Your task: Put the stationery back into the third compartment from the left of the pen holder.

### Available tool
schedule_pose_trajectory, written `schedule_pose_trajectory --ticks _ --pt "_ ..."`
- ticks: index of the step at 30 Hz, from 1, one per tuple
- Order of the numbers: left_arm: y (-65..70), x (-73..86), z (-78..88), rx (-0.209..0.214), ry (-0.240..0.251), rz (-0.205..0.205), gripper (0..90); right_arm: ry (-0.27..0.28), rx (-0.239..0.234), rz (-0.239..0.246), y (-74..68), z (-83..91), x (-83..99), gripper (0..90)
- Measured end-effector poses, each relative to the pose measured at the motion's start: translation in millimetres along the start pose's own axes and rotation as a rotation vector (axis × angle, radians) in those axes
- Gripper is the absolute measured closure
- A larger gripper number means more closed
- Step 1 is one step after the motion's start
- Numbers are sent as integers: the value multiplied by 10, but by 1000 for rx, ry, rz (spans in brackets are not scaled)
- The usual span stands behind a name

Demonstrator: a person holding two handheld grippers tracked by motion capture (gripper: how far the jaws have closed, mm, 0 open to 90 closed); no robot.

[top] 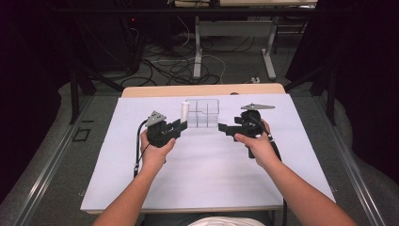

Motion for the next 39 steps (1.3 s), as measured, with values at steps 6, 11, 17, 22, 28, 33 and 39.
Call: schedule_pose_trajectory --ticks 6,11,17,22,28,33,39 --pt "23 78 -37 10 -2 17 714 20 -28 -14 -80 -77 -60 155" --pt "73 131 -84 29 -23 23 714 8 -45 -6 -147 -156 -79 163" --pt "153 207 -138 45 -41 23 714 14 -79 -5 -232 -234 -103 194" --pt "221 244 -169 65 -52 24 714 24 -119 -17 -314 -296 -111 217" --pt "354 264 -171 102 -47 27 714 39 -141 -42 -378 -389 -120 256" --pt "456 275 -161 130 -42 17 714 47 -153 -62 -381 -444 -121 315" --pt "506 288 -158 147 -47 7 714 49 -170 -127 -363 -477 -113 335"
Point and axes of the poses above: each handheld gripper's, and its own axes: z roughly backward along the jaws, x roughly out of its underside, y roughly to its right, the point moved 4 cm from there along -z, roughly forward along the jaws, and after that the axes turned 14 degrees about -x, right-handed, at the moved point
